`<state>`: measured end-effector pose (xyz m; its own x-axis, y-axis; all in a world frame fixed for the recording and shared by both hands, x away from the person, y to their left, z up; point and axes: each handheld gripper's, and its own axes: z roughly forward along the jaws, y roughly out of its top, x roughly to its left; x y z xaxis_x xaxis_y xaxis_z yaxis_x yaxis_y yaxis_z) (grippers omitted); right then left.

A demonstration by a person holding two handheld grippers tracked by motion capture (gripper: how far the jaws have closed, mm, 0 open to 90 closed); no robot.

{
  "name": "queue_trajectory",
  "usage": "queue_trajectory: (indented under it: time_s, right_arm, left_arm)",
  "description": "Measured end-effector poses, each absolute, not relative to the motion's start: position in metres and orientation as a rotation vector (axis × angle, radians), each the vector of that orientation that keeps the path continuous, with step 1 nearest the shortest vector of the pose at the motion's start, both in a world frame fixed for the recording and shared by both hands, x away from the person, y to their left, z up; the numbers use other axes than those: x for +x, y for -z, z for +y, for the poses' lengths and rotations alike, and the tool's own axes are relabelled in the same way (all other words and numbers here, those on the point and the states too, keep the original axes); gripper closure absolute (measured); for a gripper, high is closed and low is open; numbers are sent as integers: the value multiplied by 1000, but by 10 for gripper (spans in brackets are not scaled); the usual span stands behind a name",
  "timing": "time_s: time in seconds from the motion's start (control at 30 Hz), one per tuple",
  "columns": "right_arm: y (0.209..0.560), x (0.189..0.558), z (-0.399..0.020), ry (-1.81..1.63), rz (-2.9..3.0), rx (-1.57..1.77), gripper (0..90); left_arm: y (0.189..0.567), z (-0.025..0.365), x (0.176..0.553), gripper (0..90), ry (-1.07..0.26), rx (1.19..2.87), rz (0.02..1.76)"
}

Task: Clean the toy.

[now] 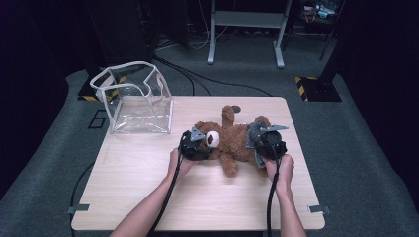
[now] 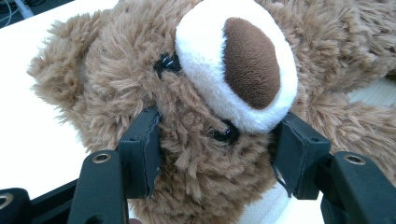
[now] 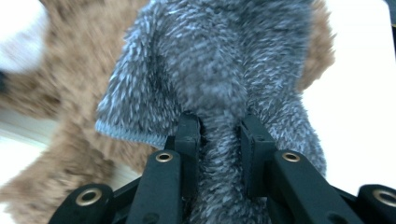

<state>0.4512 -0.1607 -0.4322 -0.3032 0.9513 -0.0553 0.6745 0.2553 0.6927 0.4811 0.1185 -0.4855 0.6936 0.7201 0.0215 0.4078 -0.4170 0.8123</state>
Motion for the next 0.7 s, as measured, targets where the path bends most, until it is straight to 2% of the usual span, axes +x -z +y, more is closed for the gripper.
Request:
queue_trajectory:
  time_s: [0.57,0.7]
  right_arm:
    - [454,432,-210,-684,2019,1600,724]
    - [448,422,-219,-741,1981,1613,724]
  left_arm:
    - [486,119,481,393,-467,2056,867]
    - [486,119,481,393,-467,2058,864]
